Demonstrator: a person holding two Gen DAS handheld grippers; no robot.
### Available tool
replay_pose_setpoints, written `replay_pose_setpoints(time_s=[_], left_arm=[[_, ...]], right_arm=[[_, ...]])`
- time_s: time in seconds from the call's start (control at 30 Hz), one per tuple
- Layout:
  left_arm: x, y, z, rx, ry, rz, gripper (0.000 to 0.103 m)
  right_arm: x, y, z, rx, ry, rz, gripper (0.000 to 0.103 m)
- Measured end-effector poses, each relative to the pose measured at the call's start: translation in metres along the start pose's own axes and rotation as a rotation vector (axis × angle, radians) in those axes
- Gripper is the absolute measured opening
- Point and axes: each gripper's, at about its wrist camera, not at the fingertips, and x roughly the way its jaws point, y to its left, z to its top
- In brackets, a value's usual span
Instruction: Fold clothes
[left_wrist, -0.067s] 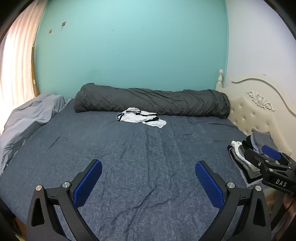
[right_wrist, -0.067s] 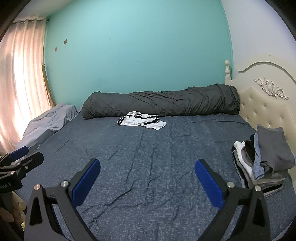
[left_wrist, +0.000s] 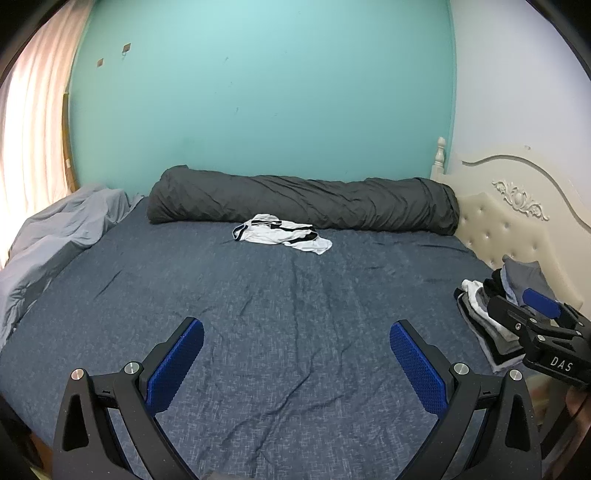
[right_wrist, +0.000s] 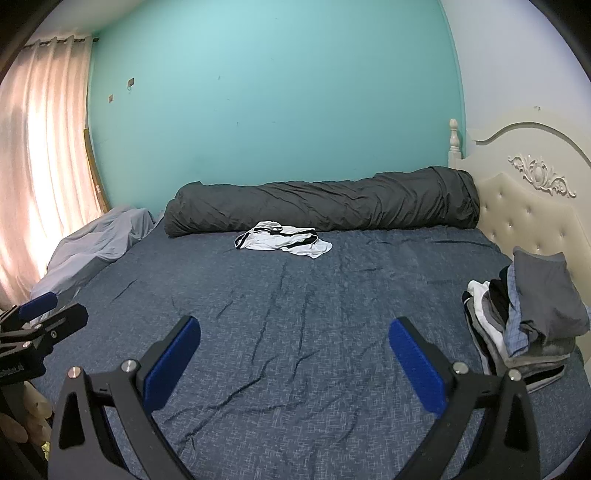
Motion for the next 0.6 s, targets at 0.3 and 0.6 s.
replay_pose_setpoints(time_s=[0.3,0.6], left_arm=[[0.002,-0.009,-0.006,0.013,0.006,-0.006,0.103],[0.004,-0.010,-0.009,0.016,0.013,-0.007,0.103]], right_arm=[[-0.001,-0.001,-0.002,-0.009,0.010,0.001,0.103],[-0.002,-0.002,-0.005,0.012,0.006,-0.001,0.103]])
